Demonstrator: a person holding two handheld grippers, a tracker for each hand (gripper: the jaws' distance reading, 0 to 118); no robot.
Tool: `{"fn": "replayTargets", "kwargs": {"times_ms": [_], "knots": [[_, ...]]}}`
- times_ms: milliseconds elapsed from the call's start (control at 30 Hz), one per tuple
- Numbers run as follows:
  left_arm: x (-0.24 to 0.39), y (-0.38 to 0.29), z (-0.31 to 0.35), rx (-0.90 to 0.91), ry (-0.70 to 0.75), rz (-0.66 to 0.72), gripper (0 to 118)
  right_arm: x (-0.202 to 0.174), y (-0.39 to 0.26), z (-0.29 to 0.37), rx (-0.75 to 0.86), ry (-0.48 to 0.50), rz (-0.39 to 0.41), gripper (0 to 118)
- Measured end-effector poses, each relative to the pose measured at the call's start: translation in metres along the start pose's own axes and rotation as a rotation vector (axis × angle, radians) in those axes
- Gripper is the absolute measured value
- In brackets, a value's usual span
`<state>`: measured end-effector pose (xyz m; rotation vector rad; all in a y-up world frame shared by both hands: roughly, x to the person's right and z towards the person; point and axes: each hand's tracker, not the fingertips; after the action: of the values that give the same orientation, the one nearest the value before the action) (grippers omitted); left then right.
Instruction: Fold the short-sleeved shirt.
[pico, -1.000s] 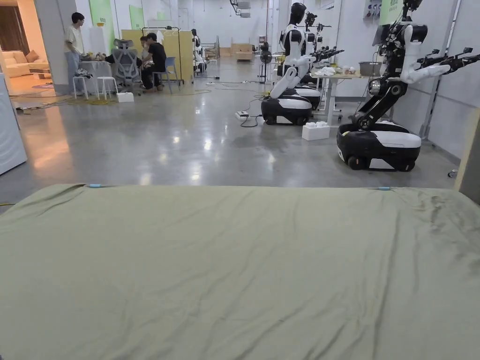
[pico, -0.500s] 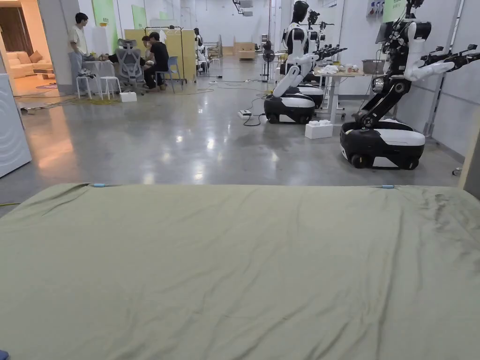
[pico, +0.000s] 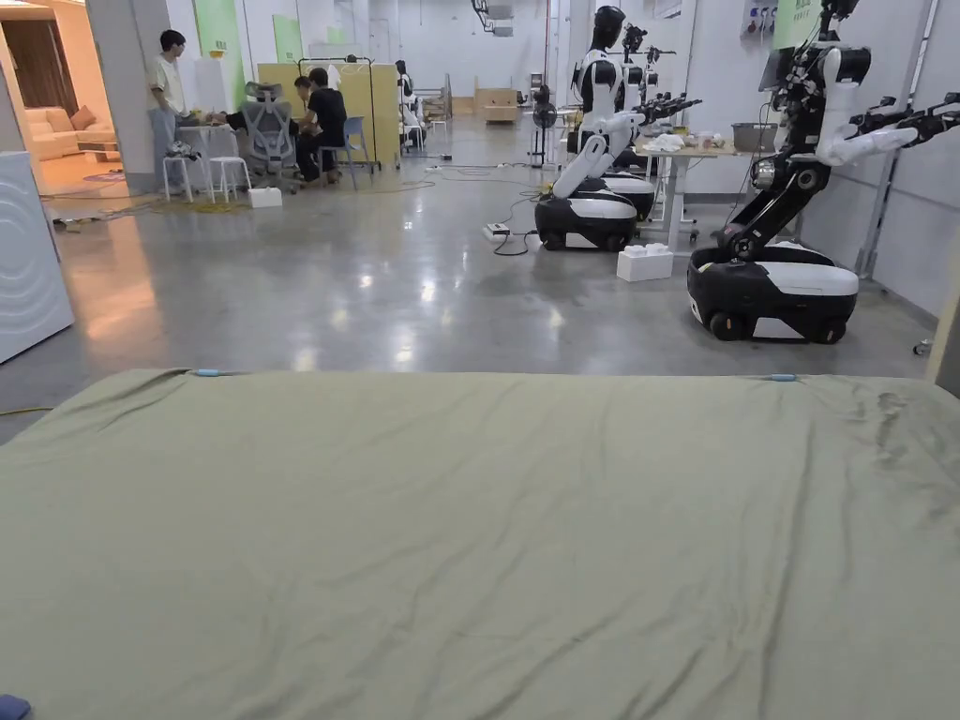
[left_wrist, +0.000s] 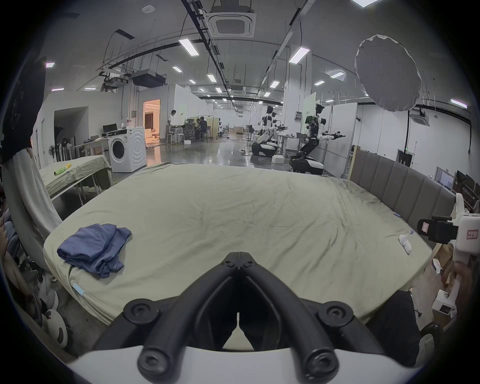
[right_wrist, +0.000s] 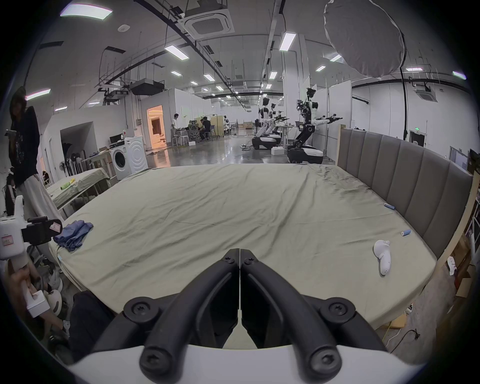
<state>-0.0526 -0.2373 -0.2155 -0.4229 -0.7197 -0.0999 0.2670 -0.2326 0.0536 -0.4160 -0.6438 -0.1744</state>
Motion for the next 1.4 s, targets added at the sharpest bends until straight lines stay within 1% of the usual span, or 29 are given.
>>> {"fn": "replayTargets", "kwargs": {"times_ms": [367, 433, 467, 500, 533, 567, 600, 633, 667, 700, 767, 833, 900, 967, 1100, 1233, 1333, 1400], "knots": [[0.000, 0.006, -0.001, 0.024, 0.008, -0.021, 0, 0.000, 0.003, 0.000, 0.009, -0.003, 0.008, 3], [0.001, 0.006, -0.002, 0.026, 0.011, -0.022, 0, 0.000, 0.004, 0.001, 0.016, -0.011, 0.010, 3], [0.000, 0.007, -0.002, 0.024, 0.006, -0.020, 1, -0.001, 0.006, 0.001, 0.018, -0.030, 0.014, 6], [-0.001, 0.009, -0.003, 0.024, 0.005, -0.011, 27, -0.002, 0.008, 0.002, 0.030, -0.107, 0.028, 33], [-0.003, 0.010, -0.006, 0.015, 0.000, 0.008, 79, -0.003, 0.008, 0.000, 0.031, -0.143, 0.019, 80], [-0.004, 0.009, -0.009, 0.010, -0.004, 0.020, 118, -0.001, 0.008, -0.004, 0.016, -0.119, 0.022, 118], [-0.002, 0.008, -0.007, 0.042, 0.018, 0.023, 118, -0.001, 0.008, -0.001, 0.075, -0.148, 0.012, 118], [-0.002, 0.011, -0.003, 0.031, 0.032, 0.013, 118, -0.002, 0.009, -0.004, -0.019, -0.178, 0.045, 118], [-0.004, 0.012, 0.001, 0.063, -0.032, 0.006, 118, -0.001, 0.009, -0.004, -0.005, -0.163, 0.051, 118], [-0.006, 0.013, 0.005, 0.083, -0.102, 0.002, 118, 0.000, 0.006, -0.003, 0.014, -0.126, 0.040, 118], [-0.007, 0.010, -0.006, 0.058, -0.081, 0.065, 118, -0.001, 0.006, -0.002, 0.008, -0.127, 0.028, 118], [-0.014, 0.012, -0.013, 0.002, -0.176, 0.120, 118, 0.000, 0.004, -0.003, 0.009, -0.121, 0.022, 118], [-0.015, 0.012, -0.010, 0.027, -0.243, 0.133, 118, 0.001, 0.003, -0.002, 0.021, -0.113, -0.002, 118], [-0.012, 0.014, -0.007, 0.053, -0.216, 0.133, 118, 0.003, 0.003, -0.004, 0.019, -0.102, -0.009, 118], [0.000, 0.016, -0.008, 0.040, -0.057, 0.079, 118, 0.001, 0.005, -0.004, 0.013, -0.089, -0.003, 118], [0.010, 0.015, -0.015, -0.001, -0.061, 0.057, 118, 0.000, 0.004, -0.005, 0.021, -0.050, -0.002, 118], [0.018, 0.014, -0.014, -0.007, -0.049, 0.000, 118, -0.003, 0.007, -0.004, 0.028, -0.047, 0.012, 118], [0.025, 0.013, -0.013, 0.002, -0.030, -0.037, 118, -0.003, 0.008, -0.004, 0.034, -0.037, -0.007, 118]]}}
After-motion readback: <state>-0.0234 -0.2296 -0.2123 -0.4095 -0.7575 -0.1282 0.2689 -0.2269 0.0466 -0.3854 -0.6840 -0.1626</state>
